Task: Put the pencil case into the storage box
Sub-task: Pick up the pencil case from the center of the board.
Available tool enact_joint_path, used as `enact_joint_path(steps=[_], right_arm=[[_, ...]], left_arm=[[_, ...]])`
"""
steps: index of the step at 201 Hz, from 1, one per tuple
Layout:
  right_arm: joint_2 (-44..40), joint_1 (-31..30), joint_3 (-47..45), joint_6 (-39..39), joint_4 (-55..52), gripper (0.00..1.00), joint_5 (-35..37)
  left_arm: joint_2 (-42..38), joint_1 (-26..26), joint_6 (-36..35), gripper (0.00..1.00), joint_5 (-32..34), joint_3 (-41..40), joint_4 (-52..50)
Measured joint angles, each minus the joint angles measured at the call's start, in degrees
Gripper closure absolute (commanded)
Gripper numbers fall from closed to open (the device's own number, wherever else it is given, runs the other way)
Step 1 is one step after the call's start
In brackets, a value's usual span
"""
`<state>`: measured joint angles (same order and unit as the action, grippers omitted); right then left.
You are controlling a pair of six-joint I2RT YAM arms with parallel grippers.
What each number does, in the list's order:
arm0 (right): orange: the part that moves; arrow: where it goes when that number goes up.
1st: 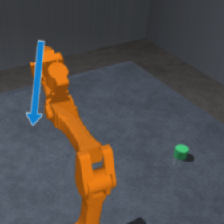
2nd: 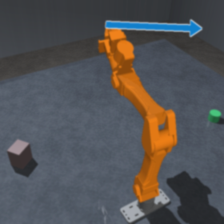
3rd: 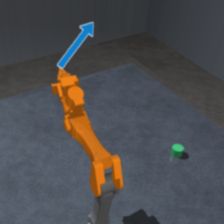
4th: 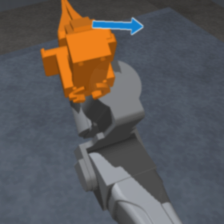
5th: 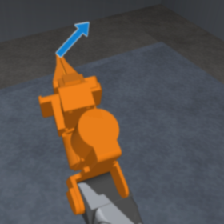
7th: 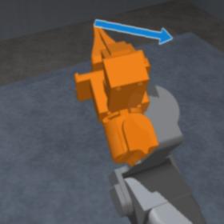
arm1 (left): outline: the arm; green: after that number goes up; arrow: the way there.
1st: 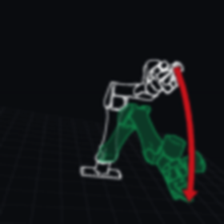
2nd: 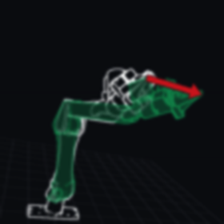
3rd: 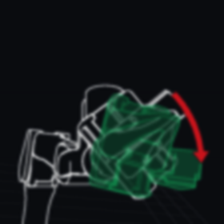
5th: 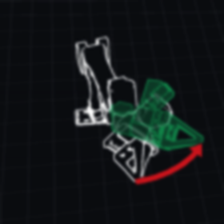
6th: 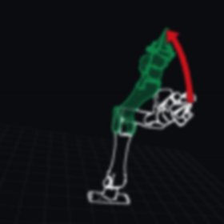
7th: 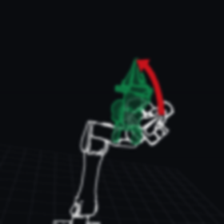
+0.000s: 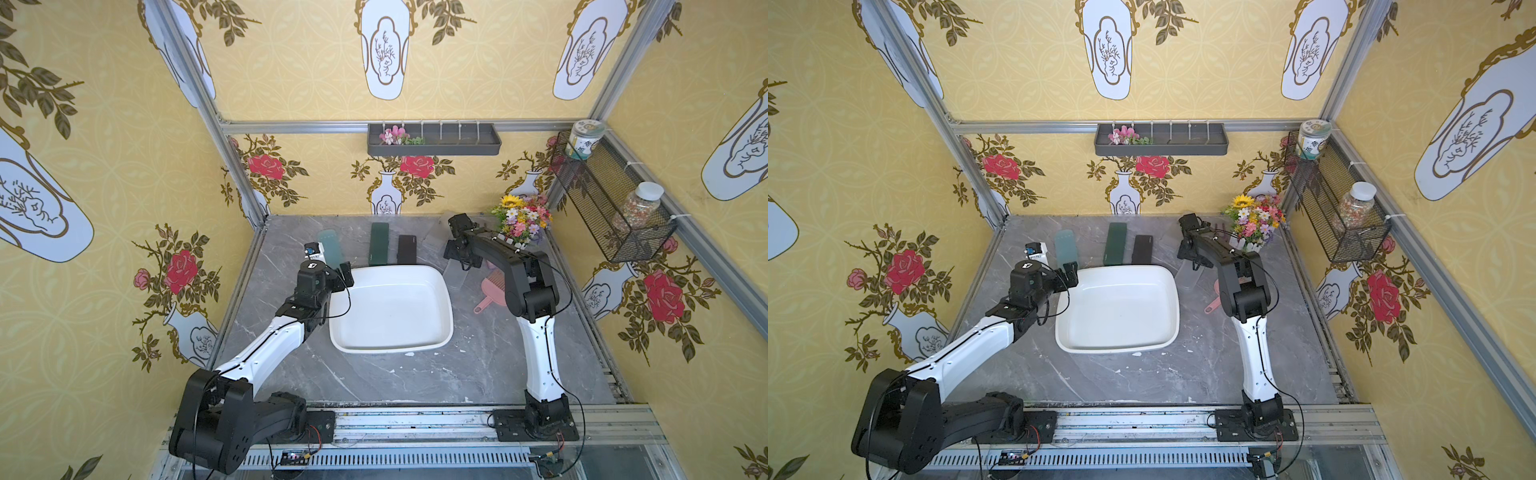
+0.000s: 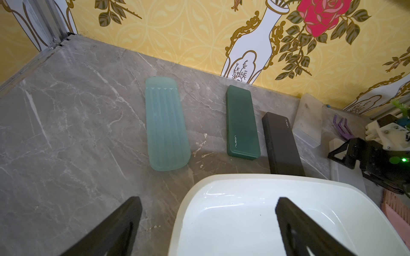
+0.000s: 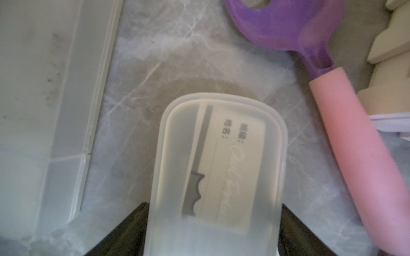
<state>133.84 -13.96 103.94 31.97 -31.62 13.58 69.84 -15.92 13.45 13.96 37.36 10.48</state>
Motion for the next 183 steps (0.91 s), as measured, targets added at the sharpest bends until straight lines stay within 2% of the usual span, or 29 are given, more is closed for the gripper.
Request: enact_joint_path(steps=[183], right_arm=[[-2.6,0.3,-4.5,-11.0,4.8,0.18,-4.8]], left_arm=[[0.3,-0.1,0.0,0.0,0.2,-0.1,-0.2]])
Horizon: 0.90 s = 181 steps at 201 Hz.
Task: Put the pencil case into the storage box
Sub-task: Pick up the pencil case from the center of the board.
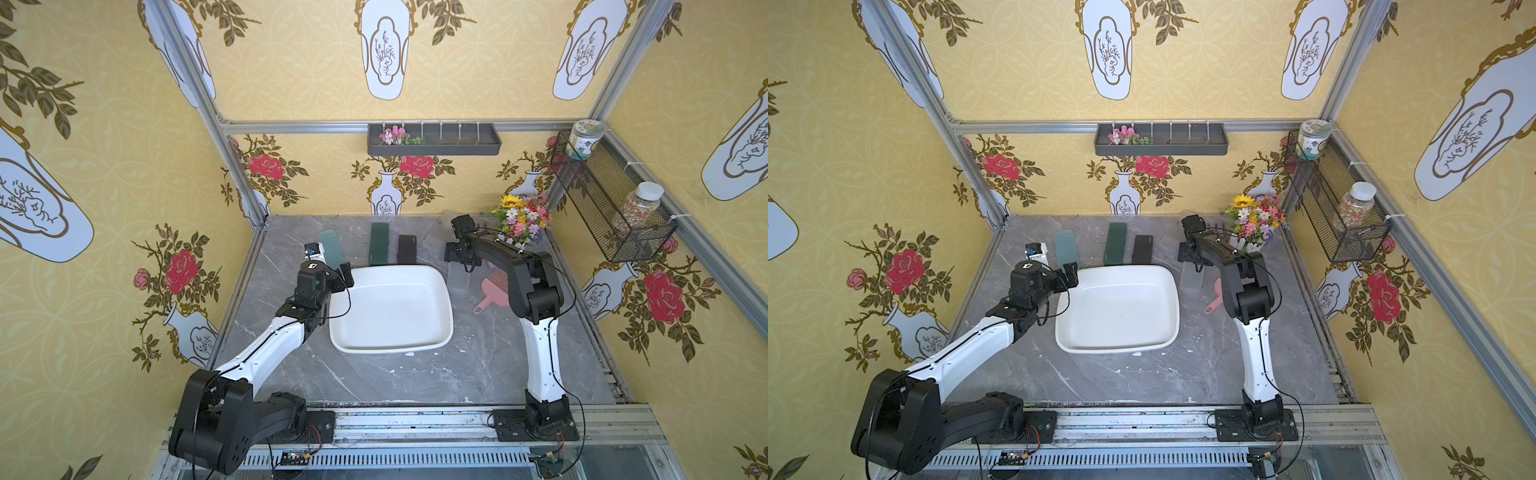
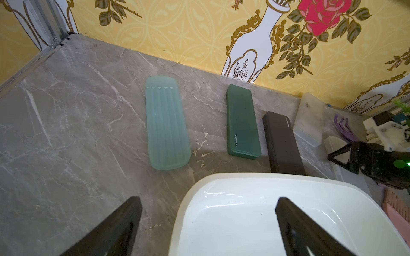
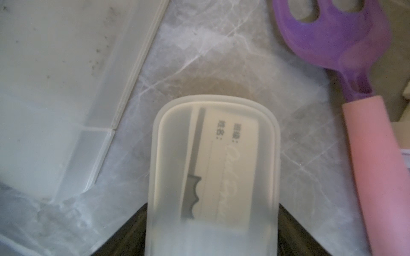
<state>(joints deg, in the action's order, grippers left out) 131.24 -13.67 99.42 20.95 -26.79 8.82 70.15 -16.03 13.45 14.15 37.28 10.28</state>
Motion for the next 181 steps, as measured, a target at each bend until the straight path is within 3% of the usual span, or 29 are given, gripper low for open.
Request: enact_joint_path(steps=[181], right_arm=[[-9.7,-0.1,-3.7,-1.5,-6.7,0.19,-6.5]], left_arm=[[1.1,-0.1,0.0,0.0,0.0,0.0,0.0]])
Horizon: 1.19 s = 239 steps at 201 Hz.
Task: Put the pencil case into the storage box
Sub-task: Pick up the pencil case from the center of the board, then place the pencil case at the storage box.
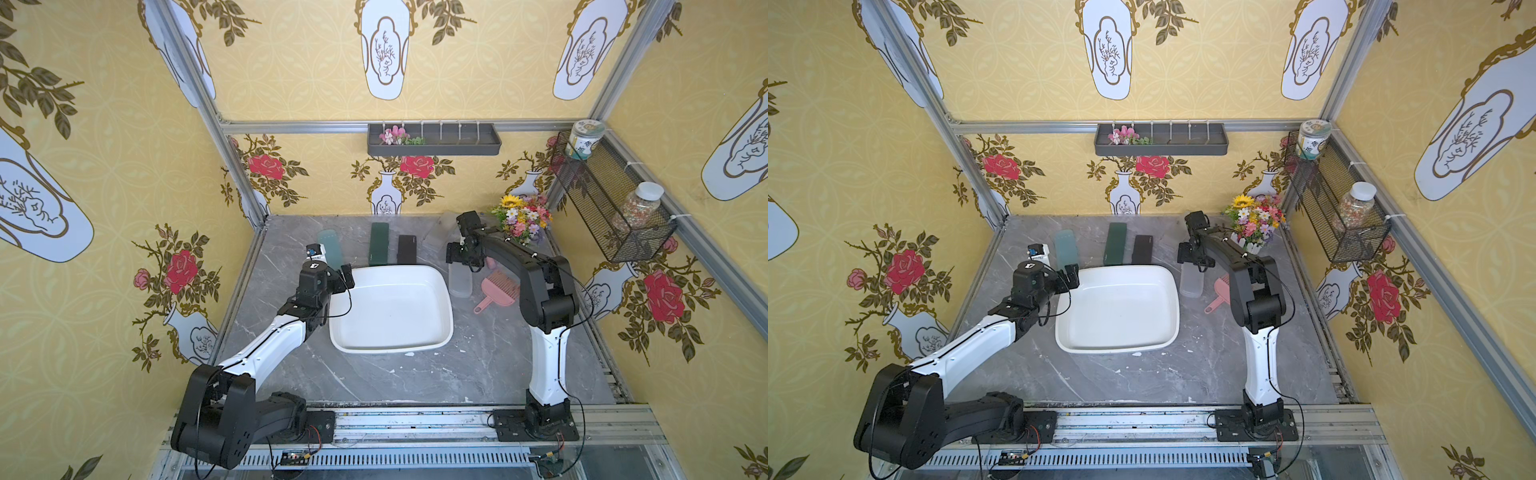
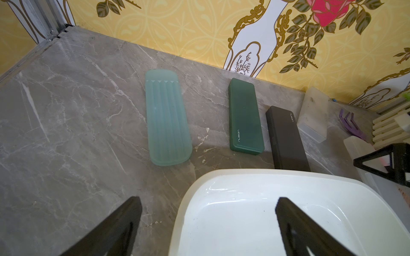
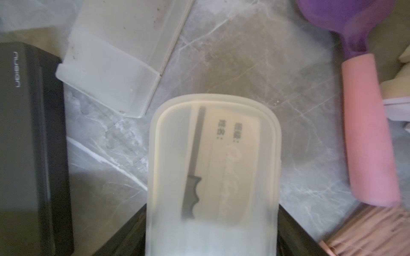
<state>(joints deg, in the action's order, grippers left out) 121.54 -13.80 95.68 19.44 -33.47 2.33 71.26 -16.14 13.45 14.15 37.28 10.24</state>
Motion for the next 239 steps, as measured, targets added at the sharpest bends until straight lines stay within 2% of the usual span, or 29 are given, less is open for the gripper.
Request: enact_joint_path(steps=[77,168,239], right_arm=[[-9.8,-2.0,-1.5,-0.2,-3.0,0.2,0.0],[-19.5,-15.3,-6.6,1.6,-5.8,0.2,0.2],[-18.4,-24.4,-11.3,6.3,-5.4,0.2,3.4]], left_arm=[[-0.7,-0.1,0.0,0.0,0.0,-0.1,-0.1],[-1.2,-0.3,0.0,0.0,0.0,-0.7,-0.8],[-1.8,-0.3,0.2,0.0,0.0,-1.4,-0.9]])
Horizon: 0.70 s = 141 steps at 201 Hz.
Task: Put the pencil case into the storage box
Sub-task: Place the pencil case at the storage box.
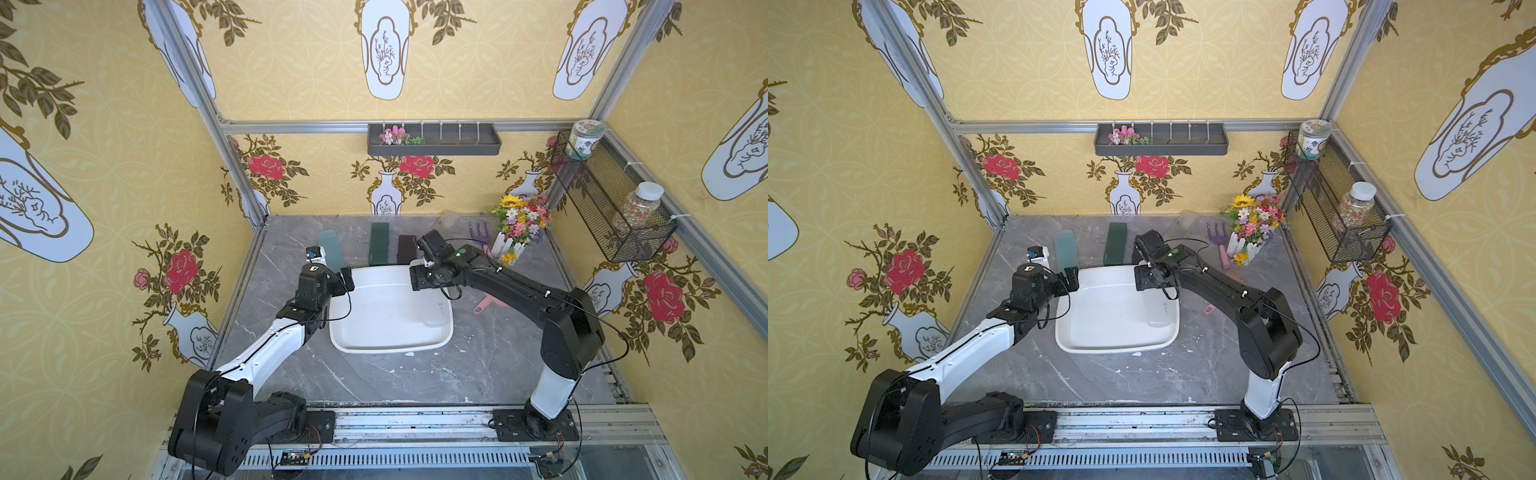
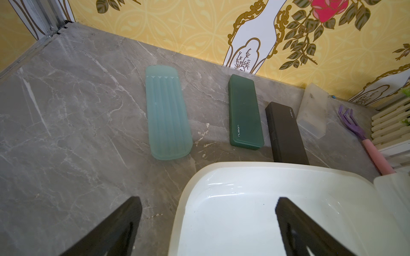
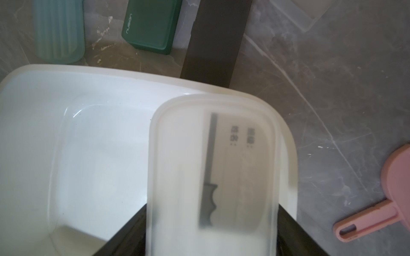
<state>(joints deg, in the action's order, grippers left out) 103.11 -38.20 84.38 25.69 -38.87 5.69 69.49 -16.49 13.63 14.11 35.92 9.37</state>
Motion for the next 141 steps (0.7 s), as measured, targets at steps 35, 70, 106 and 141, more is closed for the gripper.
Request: enact_joint_path(steps=[35,70,106,141], right_arm=[[1.2,-2.2,-2.6,2.3,1.6,0.2,0.8],[3.3,-3.2,-4.2,4.0,3.0,0.2,1.8],[6.6,-3.6,-3.6,4.3,3.3,0.19,3.1],[9.6,-3.7,-3.3,4.5,4.1,0.18,3.6]], left_arm=[[-0.3,0.0,0.2,0.0,0.0,-0.1,0.0],[-0.3,0.0,0.3,0.0,-0.2,-0.1,0.0],[-0.2,-0.1,0.3,0.0,-0.2,-0.1,0.0],[-0.1,-0.1,0.3,0.0,0.0,-0.2,0.0]])
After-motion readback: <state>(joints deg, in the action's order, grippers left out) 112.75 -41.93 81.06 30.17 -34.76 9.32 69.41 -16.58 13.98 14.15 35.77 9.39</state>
